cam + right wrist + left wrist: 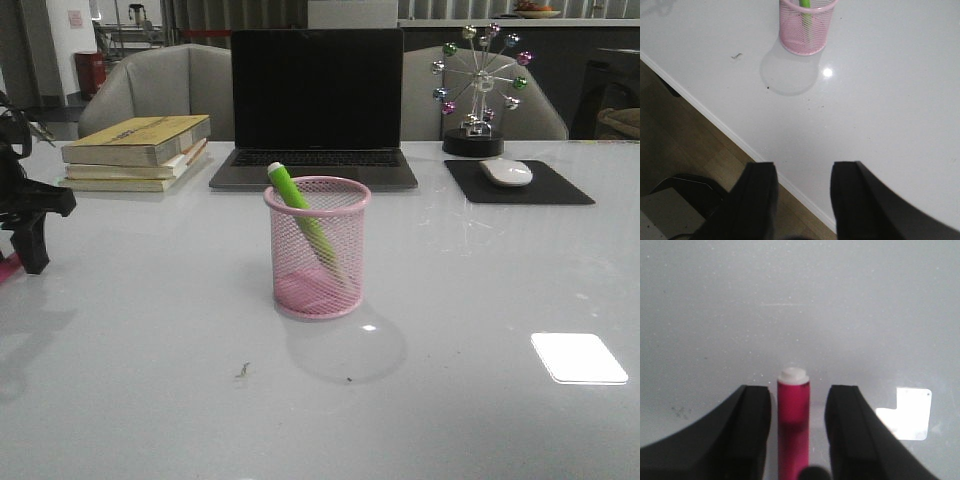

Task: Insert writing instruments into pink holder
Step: 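Lower the left gripper onto the pink marker and grasp it, then lift the pink marker with the left gripper over the holder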

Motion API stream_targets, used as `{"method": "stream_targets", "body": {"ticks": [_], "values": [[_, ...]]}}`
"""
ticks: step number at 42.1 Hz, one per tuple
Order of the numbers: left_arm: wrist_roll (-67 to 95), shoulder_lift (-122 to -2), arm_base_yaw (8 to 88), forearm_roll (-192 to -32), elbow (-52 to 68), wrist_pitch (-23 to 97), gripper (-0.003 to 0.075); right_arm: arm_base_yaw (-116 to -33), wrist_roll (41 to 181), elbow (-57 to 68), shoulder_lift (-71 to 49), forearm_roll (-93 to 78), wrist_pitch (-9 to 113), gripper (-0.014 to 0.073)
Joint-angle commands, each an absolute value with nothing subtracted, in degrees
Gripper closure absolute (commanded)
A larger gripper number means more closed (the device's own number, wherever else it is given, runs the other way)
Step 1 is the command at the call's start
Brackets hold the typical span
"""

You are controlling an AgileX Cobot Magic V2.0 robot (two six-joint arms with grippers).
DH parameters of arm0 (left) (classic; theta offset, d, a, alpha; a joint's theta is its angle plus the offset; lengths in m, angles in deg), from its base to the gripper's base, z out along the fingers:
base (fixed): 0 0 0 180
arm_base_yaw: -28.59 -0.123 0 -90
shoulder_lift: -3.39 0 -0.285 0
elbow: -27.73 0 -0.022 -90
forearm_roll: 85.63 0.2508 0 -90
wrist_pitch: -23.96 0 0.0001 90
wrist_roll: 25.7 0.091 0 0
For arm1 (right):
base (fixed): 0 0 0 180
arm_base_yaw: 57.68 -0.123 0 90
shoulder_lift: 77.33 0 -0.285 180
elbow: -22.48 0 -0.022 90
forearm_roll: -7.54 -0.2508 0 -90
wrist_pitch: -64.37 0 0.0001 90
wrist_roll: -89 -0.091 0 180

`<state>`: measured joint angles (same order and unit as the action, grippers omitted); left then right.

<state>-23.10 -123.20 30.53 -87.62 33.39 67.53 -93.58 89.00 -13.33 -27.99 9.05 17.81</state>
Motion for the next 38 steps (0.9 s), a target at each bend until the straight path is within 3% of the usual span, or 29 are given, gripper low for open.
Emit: {"method": "stream_targets", "body": {"ticks": [1,6,19,27,38], "values": [[-23.38,-120.92,30.39,-87.16,34.62,67.25,0.0534,-93.46,89.00,-11.77,-28.22,9.52,21.20,0.0211],[-23.38,-120.79,30.39,-87.07,34.62,67.75,0.0627,-93.46,89.00,-11.77,-28.22,9.52,21.20,0.0211],[-22.90,-107.51,31.72,-89.08,27.48,56.77,0.0629,-93.46,89.00,-11.77,-28.22,9.52,21.20,0.0211],[-22.90,-94.44,35.65,-89.21,16.86,39.80,0.0629,-93.46,89.00,-11.77,-28.22,9.52,21.20,0.0211],[-22.90,-80.91,47.35,-90.61,-0.21,5.92,0.0629,-93.46,89.00,-11.77,-28.22,9.52,21.20,0.0211]]}}
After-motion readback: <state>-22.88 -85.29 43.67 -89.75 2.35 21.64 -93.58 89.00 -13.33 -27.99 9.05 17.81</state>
